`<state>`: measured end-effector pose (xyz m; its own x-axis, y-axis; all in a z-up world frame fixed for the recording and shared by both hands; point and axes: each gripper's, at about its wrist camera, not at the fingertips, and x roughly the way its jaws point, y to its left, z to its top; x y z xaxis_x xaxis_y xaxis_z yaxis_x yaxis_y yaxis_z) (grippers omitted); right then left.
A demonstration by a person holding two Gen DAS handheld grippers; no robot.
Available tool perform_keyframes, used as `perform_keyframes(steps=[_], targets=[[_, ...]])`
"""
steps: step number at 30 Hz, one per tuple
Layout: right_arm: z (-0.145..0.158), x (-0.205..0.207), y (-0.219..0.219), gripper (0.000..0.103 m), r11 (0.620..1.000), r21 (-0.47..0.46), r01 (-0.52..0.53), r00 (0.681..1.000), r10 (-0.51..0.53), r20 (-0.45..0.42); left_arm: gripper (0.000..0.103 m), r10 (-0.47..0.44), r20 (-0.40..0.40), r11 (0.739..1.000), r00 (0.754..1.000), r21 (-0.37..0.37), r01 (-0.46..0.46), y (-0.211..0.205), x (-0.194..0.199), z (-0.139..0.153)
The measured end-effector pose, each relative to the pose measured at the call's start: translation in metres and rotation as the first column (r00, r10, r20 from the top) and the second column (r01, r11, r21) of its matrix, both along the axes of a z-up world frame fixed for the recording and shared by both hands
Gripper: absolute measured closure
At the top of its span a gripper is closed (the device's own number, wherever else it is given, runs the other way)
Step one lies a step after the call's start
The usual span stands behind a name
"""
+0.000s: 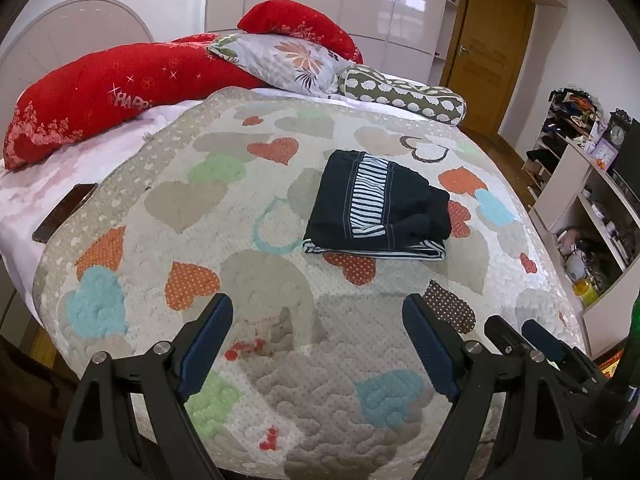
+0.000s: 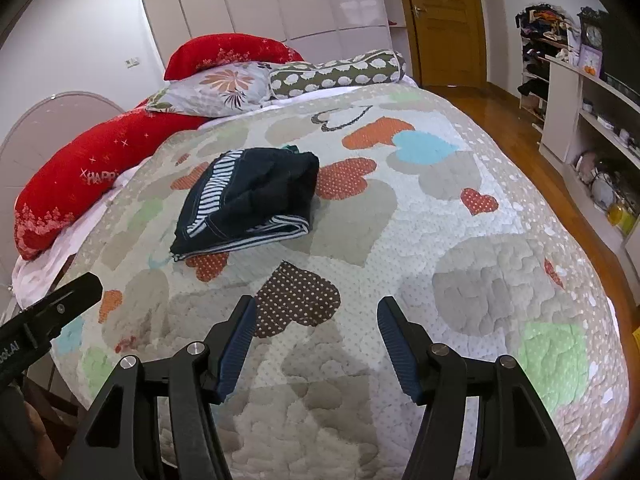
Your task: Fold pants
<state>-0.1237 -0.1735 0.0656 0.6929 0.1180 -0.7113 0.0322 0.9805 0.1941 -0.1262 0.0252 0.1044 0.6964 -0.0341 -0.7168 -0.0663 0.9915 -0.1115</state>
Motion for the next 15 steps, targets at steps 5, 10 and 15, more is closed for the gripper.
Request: perform_keyframes(steps=[5,10,15], targets=[[-0.0034,0.001,0.0019,0.035,1.0,-0.004,-0.007,1.0,0.006,-0.015,0.017,0.003,-0.002,1.0,1.0,-0.003,-0.003,0.0001,-0.0008,-0.0011],[-0.0052,0.0009,0.0029,0.035,1.0,-0.011,-0.012,1.0,0.012,-0.02,0.017,-0.003,-0.003,1.0,1.0,0.001,0.003,0.0004,-0.0019,-0.0029],[-0.0072,0.001,0.0039,0.034,1.0,-0.009,-0.011,1.0,0.011,-0.025,0.017,-0.006,-0.009,1.0,1.0,-0.005,0.006,0.0004,-0.001,-0.0051]])
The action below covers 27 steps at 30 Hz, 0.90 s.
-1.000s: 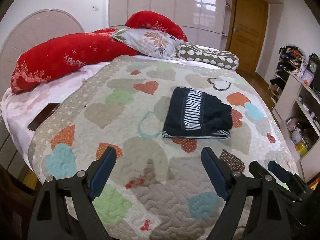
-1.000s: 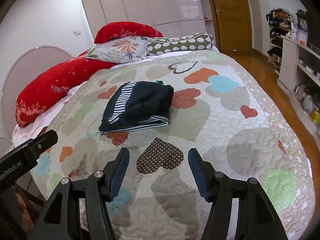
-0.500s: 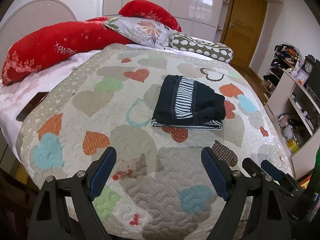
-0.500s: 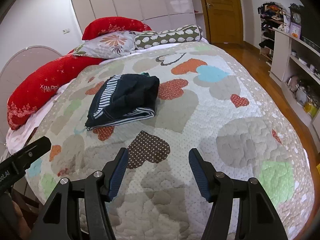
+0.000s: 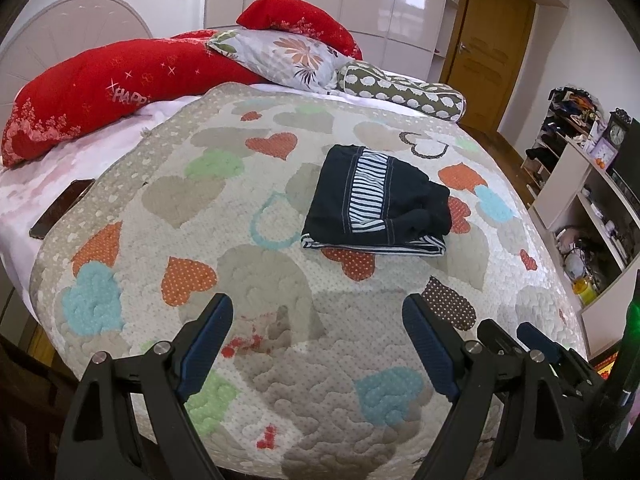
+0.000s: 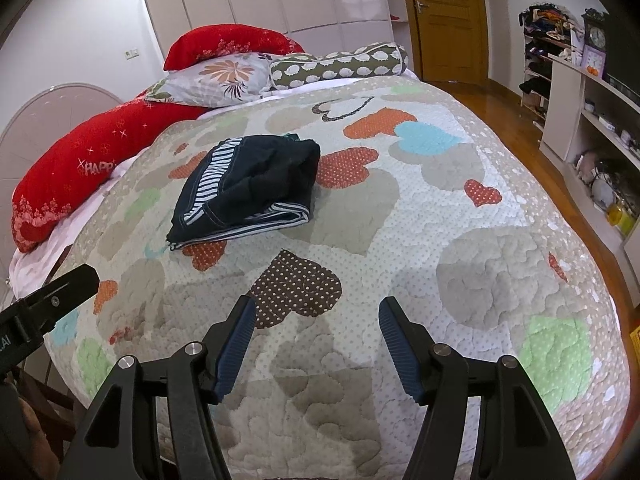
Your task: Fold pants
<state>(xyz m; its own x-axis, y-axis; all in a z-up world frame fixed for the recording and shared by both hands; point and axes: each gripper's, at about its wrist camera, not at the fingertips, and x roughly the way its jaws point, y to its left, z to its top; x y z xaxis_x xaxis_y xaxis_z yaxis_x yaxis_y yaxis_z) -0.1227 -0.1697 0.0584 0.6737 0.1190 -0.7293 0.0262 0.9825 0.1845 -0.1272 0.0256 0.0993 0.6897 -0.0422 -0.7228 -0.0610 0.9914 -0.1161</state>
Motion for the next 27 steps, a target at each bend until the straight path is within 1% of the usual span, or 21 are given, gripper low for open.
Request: perform_keyframes(steps=[3,6,8,10,12,15,17,19,21,22,23,24,25,26,27], targets=[[-0.002,0.003,-0.003,0.034,1.0,0.019,-0.002,1.0,0.002,-0.007,0.017,-0.021,-0.015,0.999,1.0,-0.036,0.021,0.006,0.011,-0.003],[0.001,0.019,-0.013,0.034,0.995,0.1,-0.029,1.0,0.029,-0.002,0.017,-0.01,-0.021,0.997,1.0,-0.071,0.009,0.024,0.035,-0.006],[0.004,0.042,-0.02,0.034,0.978,0.192,-0.077,0.997,0.078,0.004,0.017,0.006,-0.037,0.996,0.999,-0.084,-0.009,0.035,0.058,-0.009],[0.005,0.065,-0.022,0.029,0.96,0.256,-0.114,0.993,0.119,-0.007,0.017,-0.007,-0.061,0.992,0.998,-0.127,-0.001,0.044,0.084,-0.013],[0.003,0.099,-0.022,0.027,0.933,0.329,-0.147,0.986,0.164,-0.024,0.017,-0.011,-0.081,0.986,0.997,-0.167,-0.003,0.053,0.112,-0.018],[-0.008,0.142,-0.022,0.027,0.922,0.37,-0.116,0.987,0.149,-0.062,0.017,-0.042,-0.11,0.98,0.993,-0.197,0.02,0.054,0.141,-0.028],[-0.019,0.165,-0.026,0.027,0.913,0.401,-0.079,0.986,0.13,-0.104,0.017,-0.099,-0.137,0.969,0.986,-0.238,0.065,0.05,0.161,-0.039],[-0.03,0.181,-0.033,0.027,0.894,0.446,-0.04,0.986,0.107,-0.127,0.017,-0.135,-0.154,0.96,0.979,-0.264,0.091,0.048,0.176,-0.051],[-0.041,0.195,-0.037,0.027,0.867,0.498,-0.027,0.982,0.115,-0.148,0.017,-0.173,-0.183,0.952,0.968,-0.284,0.116,0.043,0.192,-0.066],[-0.046,0.202,-0.038,0.027,0.846,0.531,-0.033,0.98,0.131,-0.149,0.017,-0.187,-0.188,0.947,0.964,-0.295,0.126,0.041,0.197,-0.071],[-0.048,0.207,-0.038,0.027,0.834,0.55,-0.039,0.978,0.144,-0.149,0.017,-0.211,-0.19,0.939,0.959,-0.312,0.144,0.037,0.203,-0.076],[-0.052,0.215,-0.036,0.027,0.818,0.573,-0.05,0.975,0.165,-0.15,0.017,-0.22,-0.189,0.937,0.957,-0.314,0.153,0.035,0.207,-0.078],[-0.054,0.222,-0.033,0.027,0.814,0.578,-0.054,0.974,0.17,-0.148,0.017,-0.227,-0.184,0.935,0.956,-0.314,0.162,0.031,0.209,-0.078],[-0.054,0.227,-0.03,0.028,0.814,0.577,-0.063,0.975,0.174,-0.14,0.028,-0.235,-0.176,0.93,0.956,-0.328,0.169,0.029,0.21,-0.076],[-0.054,0.232,-0.026,0.035,0.818,0.57,-0.074,0.973,0.183,-0.137,0.054,-0.258,-0.172,0.915,0.951,-0.359,0.183,0.027,0.21,-0.074]])
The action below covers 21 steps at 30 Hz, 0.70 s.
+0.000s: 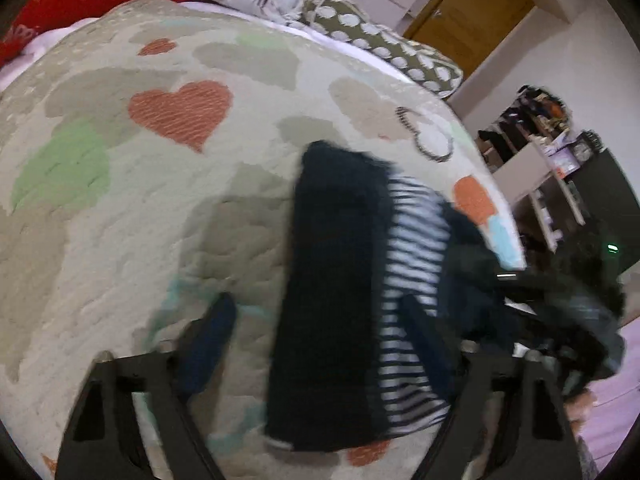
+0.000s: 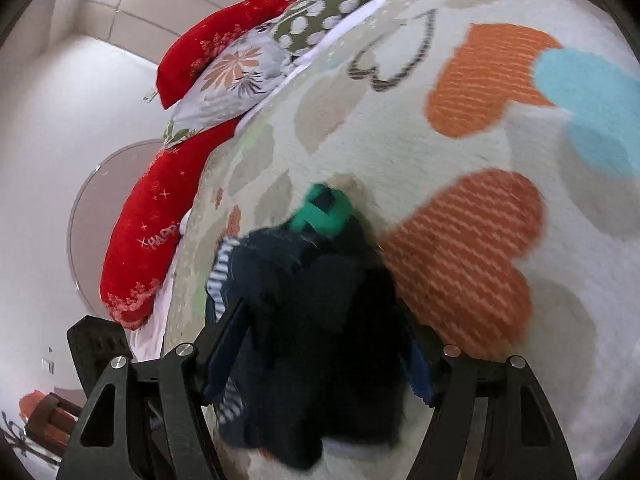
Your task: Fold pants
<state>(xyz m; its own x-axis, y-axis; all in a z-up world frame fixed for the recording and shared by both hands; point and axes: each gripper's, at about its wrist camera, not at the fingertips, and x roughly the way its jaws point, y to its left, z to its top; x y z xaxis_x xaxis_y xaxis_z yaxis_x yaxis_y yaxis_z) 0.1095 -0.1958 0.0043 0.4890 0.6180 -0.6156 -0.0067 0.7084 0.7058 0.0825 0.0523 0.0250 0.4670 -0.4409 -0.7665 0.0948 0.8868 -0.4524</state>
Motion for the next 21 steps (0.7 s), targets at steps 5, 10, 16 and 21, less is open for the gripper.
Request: perform_keyframes(steps=[5,10,16,21], targets=[[0.01,0.01,0.01,0.061,0.998,-0.018,-0.063,0.998,0.063,0.022,0.073,-0.035,0.022,0.999,0.999,-0.014,0.036,-0.014,0.001,0.017],[0.036,0.012,-0.001,0.063,0.999,-0.017,-0.046,0.995,0.047,0.088,0.073,-0.033,0.067,0.999,0.997,-0.024,0.035,-0.027,0.017,0.037],[0.042,0.035,-0.013,0.06,0.998,-0.059,-0.02,0.995,0.026,0.096,0.07,0.032,0.038,0.995,0.999,0.094,-0.035,-0.032,0.048,0.023],[0.016,0.049,-0.025,0.045,0.992,-0.118,0.033,0.999,-0.034,-0.002,0.059,0.052,0.021,0.998,0.998,0.044,-0.053,-0.019,0.032,0.024]])
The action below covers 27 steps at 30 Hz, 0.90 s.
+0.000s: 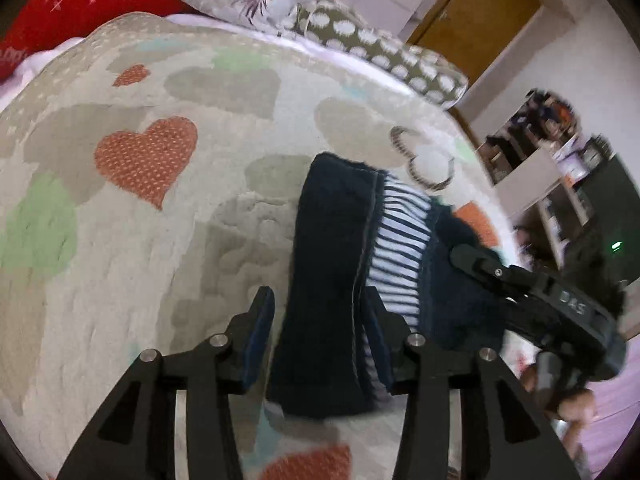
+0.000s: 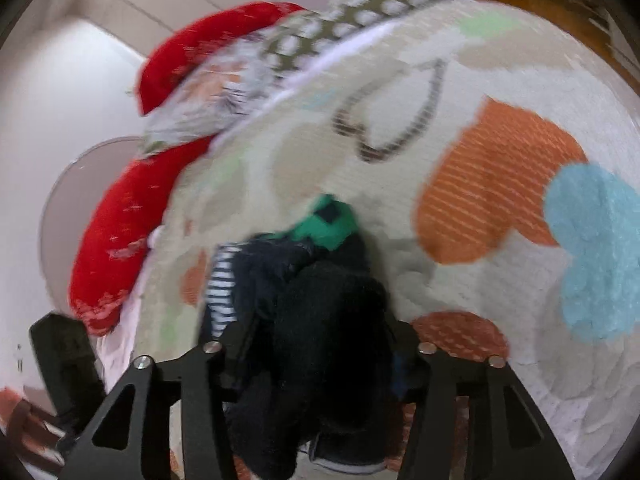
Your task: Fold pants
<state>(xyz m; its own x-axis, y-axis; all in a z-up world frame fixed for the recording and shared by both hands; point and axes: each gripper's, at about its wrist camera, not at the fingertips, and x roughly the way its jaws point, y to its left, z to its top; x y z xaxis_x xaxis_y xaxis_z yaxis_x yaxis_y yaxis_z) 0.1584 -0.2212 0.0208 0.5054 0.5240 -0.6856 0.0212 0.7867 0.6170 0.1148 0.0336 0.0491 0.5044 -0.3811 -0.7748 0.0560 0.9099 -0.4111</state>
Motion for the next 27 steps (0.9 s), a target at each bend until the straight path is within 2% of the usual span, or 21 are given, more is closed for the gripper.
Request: perform_keyframes(steps=[1,3,4,6,8,11,13,16,19,22,24,27], targets=[[0.005,-0.005,-0.005,0.045,1.0,0.019,0.008,1.0,-0.008,0.015,0.058,0.013,0.033,1.0,0.999,0.001,-0.013,0.003,-0.01,0.009],[0.026,-0.017,-0.012,0.045,0.999,-0.022,0.044,0.995,-0.042,0.089,0.051,0.038,0.079,0.999,0.996,0.024,-0.04,0.007,-0.026,0.021],[0.037,-0.024,-0.013,0.045,0.997,-0.048,0.059,0.99,-0.053,0.131,0.05,0.039,0.094,0.999,0.995,0.023,-0.041,0.007,-0.033,0.024],[0.057,-0.045,-0.013,0.045,0.995,-0.063,0.072,0.978,-0.059,0.199,0.05,0.021,0.073,0.999,0.997,0.025,-0.023,0.002,-0.039,0.016],[0.059,-0.057,-0.005,0.047,0.999,-0.021,0.029,0.98,-0.024,0.198,0.05,0.011,0.027,0.998,1.0,0.058,-0.012,-0.007,-0.037,-0.001],[0.037,-0.067,0.011,0.047,1.0,0.013,-0.027,0.989,0.025,0.144,0.05,0.022,-0.041,0.997,0.999,0.073,-0.019,-0.015,-0.035,-0.024],[0.012,-0.064,0.017,0.047,1.0,-0.013,-0.009,0.997,0.009,0.077,0.05,0.02,-0.027,0.998,0.999,0.067,-0.018,-0.014,-0.041,-0.019],[0.01,-0.067,0.01,0.048,1.0,-0.008,0.02,0.996,-0.019,0.093,0.047,0.027,0.005,0.998,1.0,0.061,-0.027,-0.008,-0.056,0.004],[0.033,-0.083,0.006,0.048,0.999,-0.024,0.026,0.988,-0.022,0.15,0.036,0.068,0.074,0.991,0.995,0.107,-0.076,-0.004,-0.08,0.03],[0.047,-0.122,-0.001,0.047,0.994,-0.056,0.092,0.976,-0.079,0.202,0.025,0.115,0.18,0.979,0.977,0.148,-0.142,-0.002,-0.114,0.055],[0.049,-0.148,-0.006,0.045,0.989,-0.079,0.122,0.971,-0.102,0.214,0.021,0.142,0.252,0.964,0.957,0.184,-0.191,-0.004,-0.136,0.068],[0.048,-0.184,-0.006,0.045,0.979,-0.131,0.157,0.965,-0.124,0.229,0.014,0.174,0.372,0.931,0.912,0.238,-0.275,-0.006,-0.168,0.086]])
